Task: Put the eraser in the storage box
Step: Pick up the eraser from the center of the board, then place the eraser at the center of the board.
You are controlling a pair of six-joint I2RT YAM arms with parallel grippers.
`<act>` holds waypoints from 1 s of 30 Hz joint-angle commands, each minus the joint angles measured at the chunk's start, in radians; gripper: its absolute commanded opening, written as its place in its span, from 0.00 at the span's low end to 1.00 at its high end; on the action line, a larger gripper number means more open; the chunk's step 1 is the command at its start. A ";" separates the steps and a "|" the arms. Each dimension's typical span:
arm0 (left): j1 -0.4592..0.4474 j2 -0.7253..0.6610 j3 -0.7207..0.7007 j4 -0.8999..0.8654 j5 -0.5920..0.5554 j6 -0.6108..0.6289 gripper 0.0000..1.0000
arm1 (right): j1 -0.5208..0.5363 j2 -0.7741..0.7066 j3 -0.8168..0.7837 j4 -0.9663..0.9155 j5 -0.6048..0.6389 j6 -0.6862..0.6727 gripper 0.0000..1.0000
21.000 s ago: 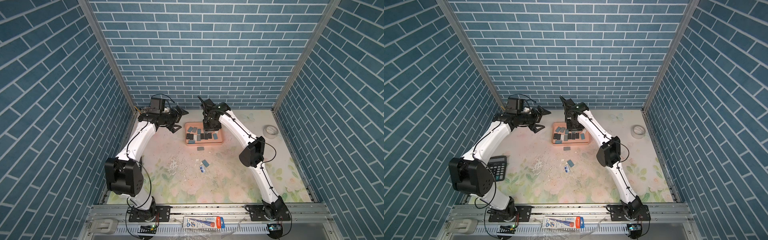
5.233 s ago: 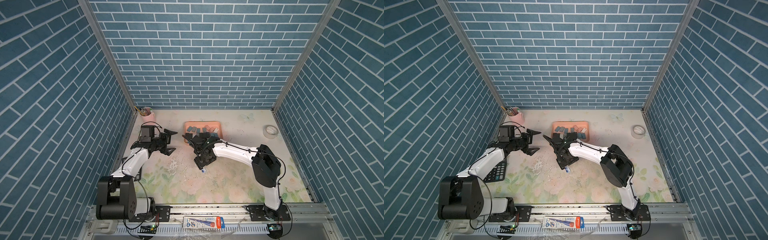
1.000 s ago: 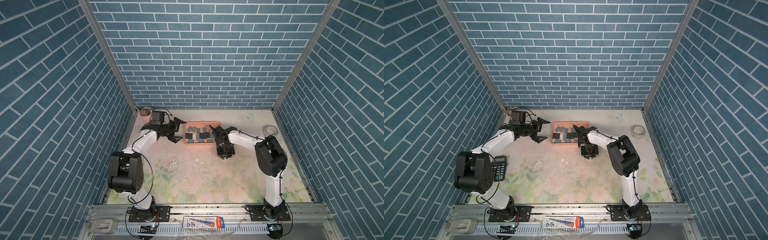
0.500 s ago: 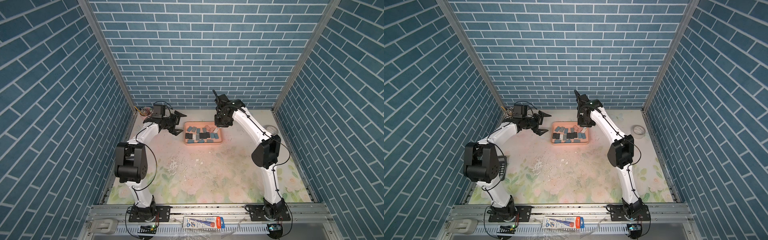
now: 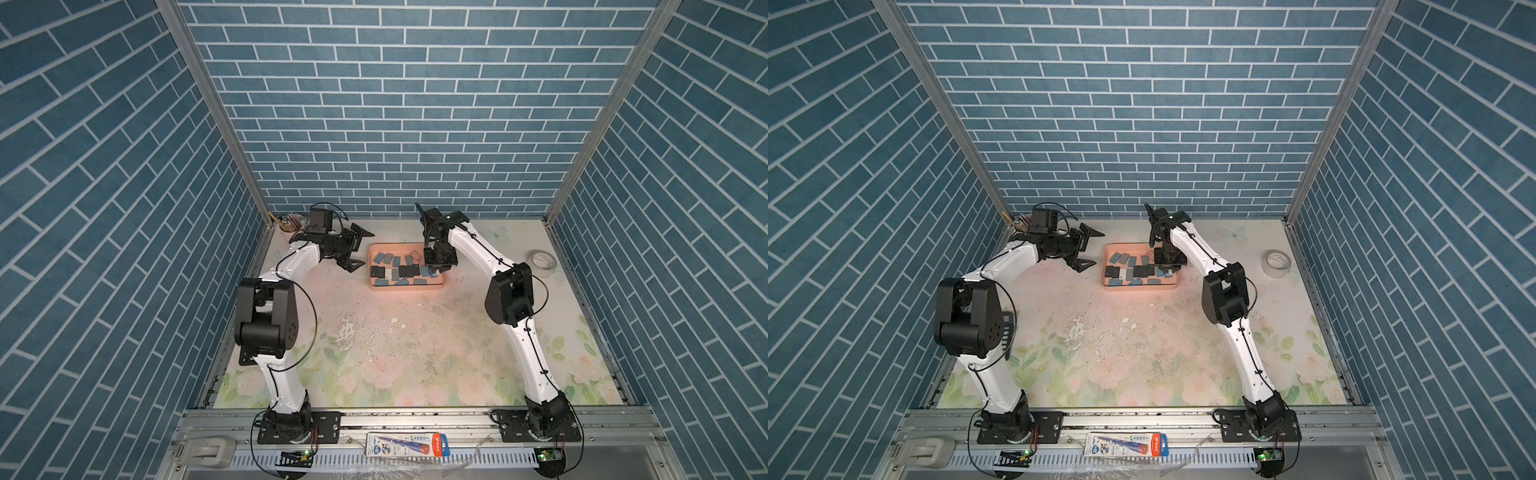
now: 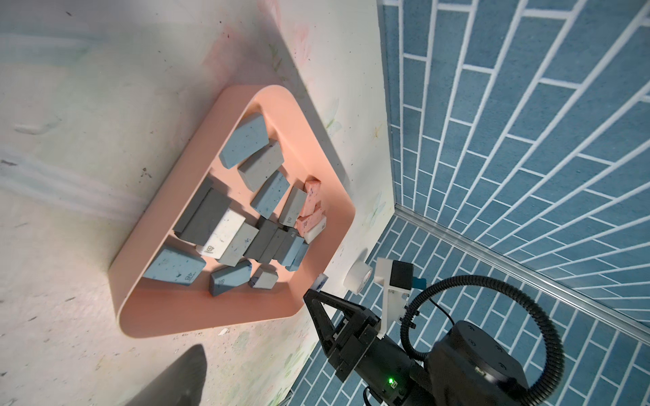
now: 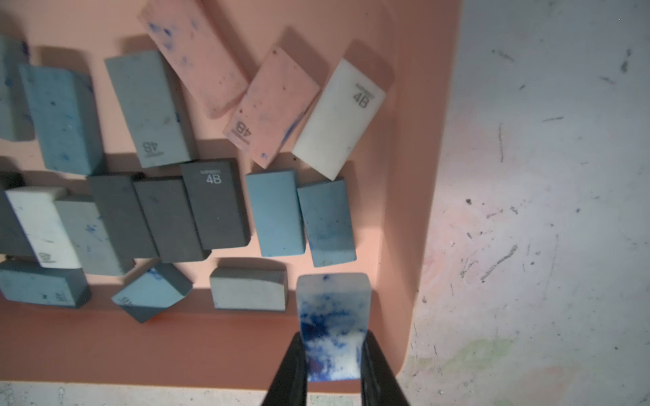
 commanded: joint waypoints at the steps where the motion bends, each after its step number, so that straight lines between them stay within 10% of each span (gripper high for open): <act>1: 0.003 0.028 0.000 -0.035 -0.008 0.037 0.99 | 0.004 -0.002 -0.006 -0.022 -0.011 -0.030 0.24; 30: 0.007 0.133 0.065 -0.079 -0.012 0.075 1.00 | 0.002 0.168 0.201 -0.133 0.111 -0.049 0.25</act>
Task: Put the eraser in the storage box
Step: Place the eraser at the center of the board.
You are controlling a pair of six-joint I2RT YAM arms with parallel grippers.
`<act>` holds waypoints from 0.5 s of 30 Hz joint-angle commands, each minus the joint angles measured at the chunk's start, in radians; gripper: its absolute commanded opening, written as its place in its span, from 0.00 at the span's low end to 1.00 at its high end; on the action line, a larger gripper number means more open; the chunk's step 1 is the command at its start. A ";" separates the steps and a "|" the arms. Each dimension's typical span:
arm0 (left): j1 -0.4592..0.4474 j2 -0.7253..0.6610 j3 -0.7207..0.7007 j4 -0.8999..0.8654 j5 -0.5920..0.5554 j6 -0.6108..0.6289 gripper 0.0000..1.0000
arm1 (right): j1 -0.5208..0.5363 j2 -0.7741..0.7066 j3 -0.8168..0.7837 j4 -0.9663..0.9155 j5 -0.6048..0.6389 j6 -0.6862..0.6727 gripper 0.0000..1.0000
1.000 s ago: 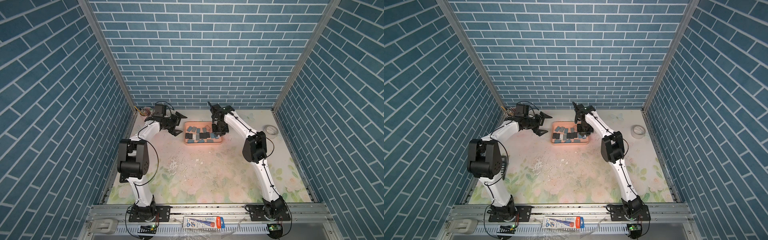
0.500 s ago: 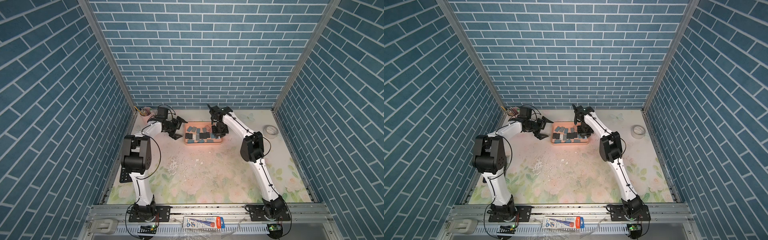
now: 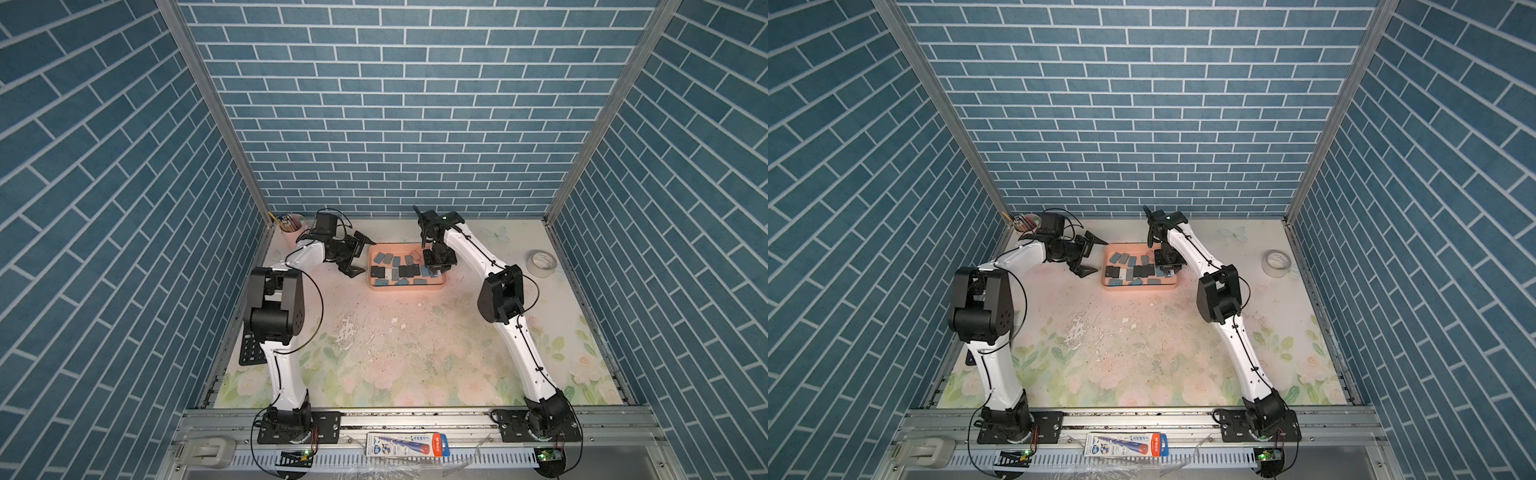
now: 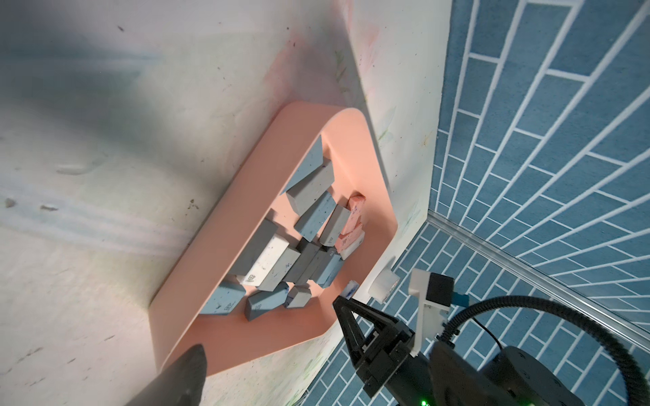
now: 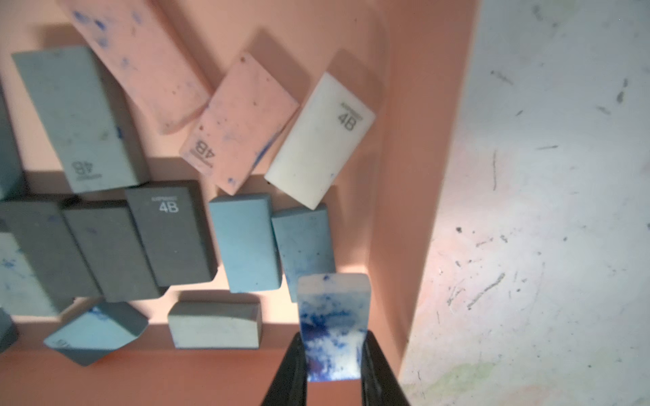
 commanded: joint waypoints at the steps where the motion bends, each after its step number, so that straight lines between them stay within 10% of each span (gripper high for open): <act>1: 0.006 0.010 0.014 -0.022 -0.010 0.023 1.00 | 0.000 0.037 0.015 -0.031 0.042 -0.007 0.25; 15: 0.009 0.016 0.003 -0.024 -0.011 0.030 1.00 | -0.001 0.089 0.078 -0.023 0.183 -0.068 0.25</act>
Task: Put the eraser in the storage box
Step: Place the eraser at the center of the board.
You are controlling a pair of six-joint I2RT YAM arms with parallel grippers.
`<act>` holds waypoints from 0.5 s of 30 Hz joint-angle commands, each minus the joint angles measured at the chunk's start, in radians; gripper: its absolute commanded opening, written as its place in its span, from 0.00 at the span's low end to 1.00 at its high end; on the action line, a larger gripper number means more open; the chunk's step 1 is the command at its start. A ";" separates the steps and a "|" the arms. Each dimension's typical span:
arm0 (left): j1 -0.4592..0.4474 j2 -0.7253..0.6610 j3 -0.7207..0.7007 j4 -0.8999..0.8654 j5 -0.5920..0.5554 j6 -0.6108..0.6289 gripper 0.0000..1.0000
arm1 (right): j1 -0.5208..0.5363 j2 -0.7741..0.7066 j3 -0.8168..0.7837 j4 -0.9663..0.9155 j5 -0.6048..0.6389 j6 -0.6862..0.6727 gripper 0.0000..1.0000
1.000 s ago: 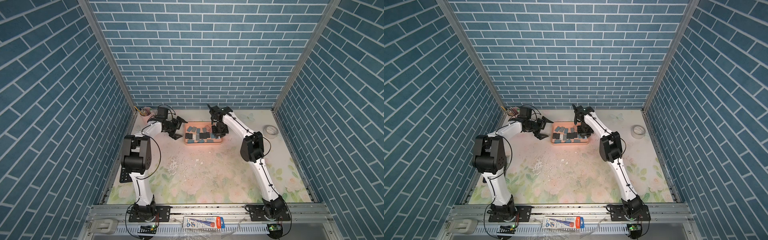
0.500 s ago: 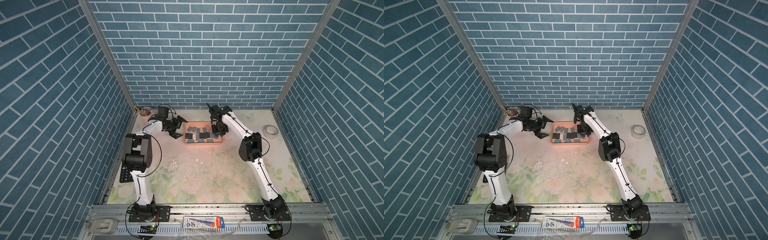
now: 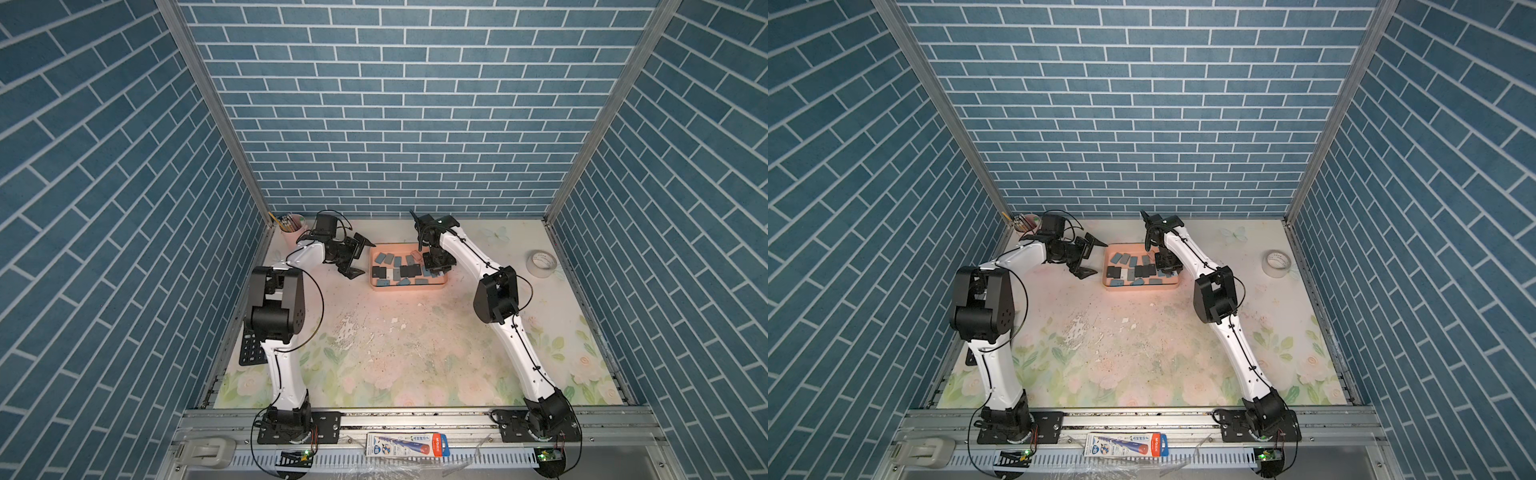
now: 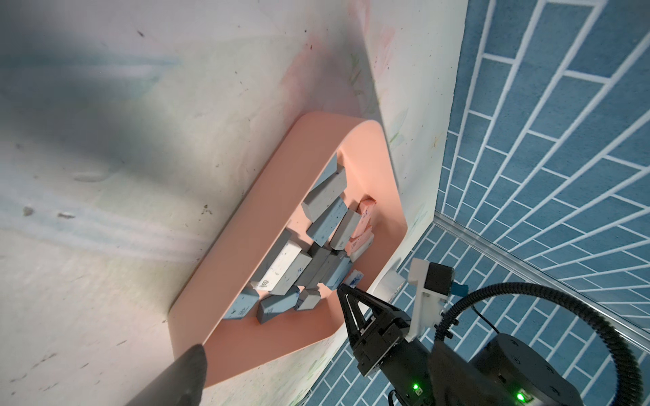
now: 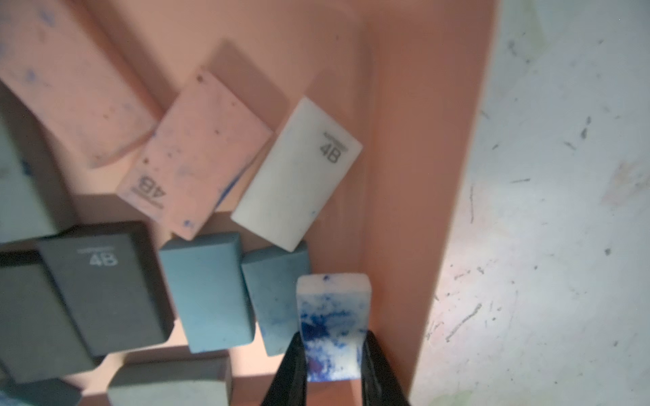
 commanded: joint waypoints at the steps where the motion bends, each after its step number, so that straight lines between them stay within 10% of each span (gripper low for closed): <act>1: 0.005 0.012 0.003 -0.019 -0.009 0.018 1.00 | -0.004 0.024 0.026 -0.026 0.061 -0.034 0.25; 15: 0.005 0.030 0.009 -0.017 -0.008 0.015 1.00 | 0.002 0.035 0.026 0.029 -0.036 -0.028 0.25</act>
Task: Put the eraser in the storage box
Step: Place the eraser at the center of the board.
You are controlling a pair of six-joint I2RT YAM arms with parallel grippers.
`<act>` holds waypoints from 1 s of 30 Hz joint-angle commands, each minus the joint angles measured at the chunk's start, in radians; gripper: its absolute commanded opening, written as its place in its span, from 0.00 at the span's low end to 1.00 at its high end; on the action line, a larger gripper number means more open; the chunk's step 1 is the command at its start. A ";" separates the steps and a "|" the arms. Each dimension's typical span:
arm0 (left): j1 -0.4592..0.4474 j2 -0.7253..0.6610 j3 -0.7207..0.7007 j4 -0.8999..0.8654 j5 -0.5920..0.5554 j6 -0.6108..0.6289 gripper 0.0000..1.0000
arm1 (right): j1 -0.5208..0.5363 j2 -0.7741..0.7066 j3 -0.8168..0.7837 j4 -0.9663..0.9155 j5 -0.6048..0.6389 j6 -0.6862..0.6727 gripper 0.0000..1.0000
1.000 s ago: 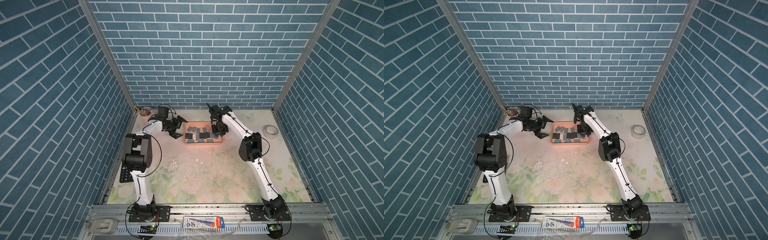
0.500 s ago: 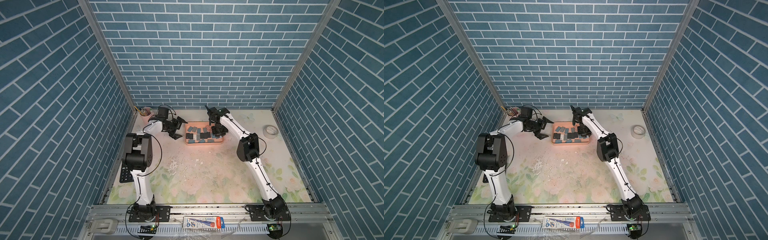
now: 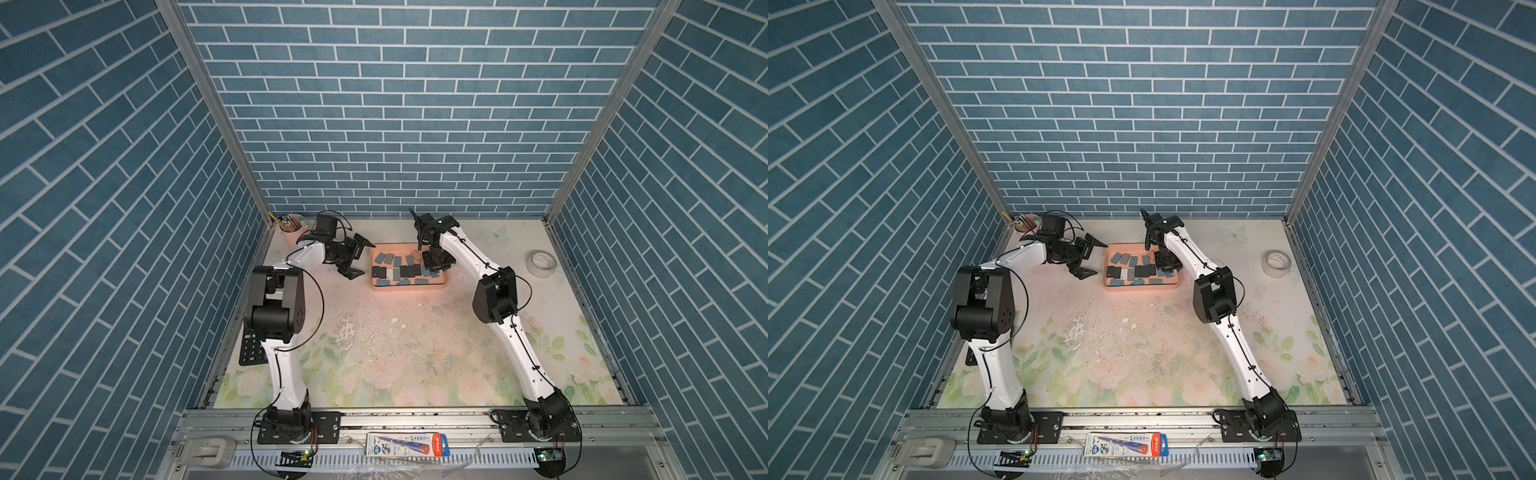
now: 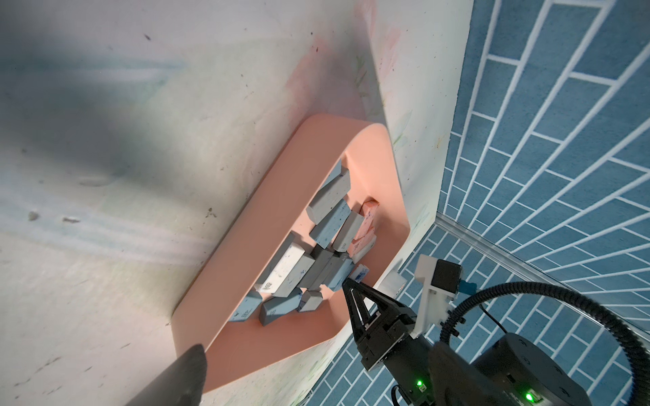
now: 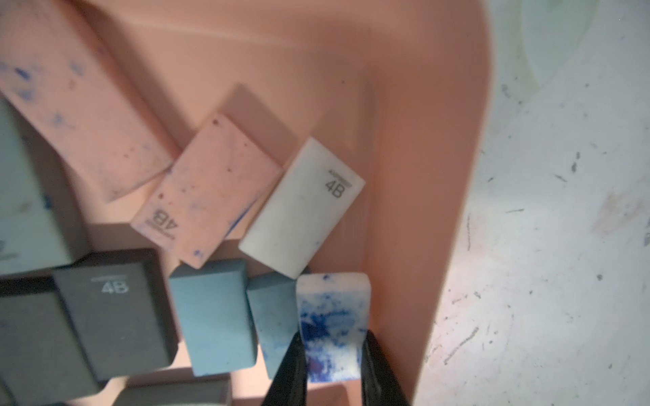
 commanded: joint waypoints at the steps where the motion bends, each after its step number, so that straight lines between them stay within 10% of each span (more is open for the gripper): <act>1: 0.004 0.021 0.010 -0.018 -0.008 0.012 1.00 | 0.004 0.020 0.014 0.010 -0.035 -0.007 0.25; 30: 0.001 0.030 0.018 -0.016 -0.006 0.010 1.00 | -0.011 -0.069 0.006 -0.006 -0.001 0.020 0.25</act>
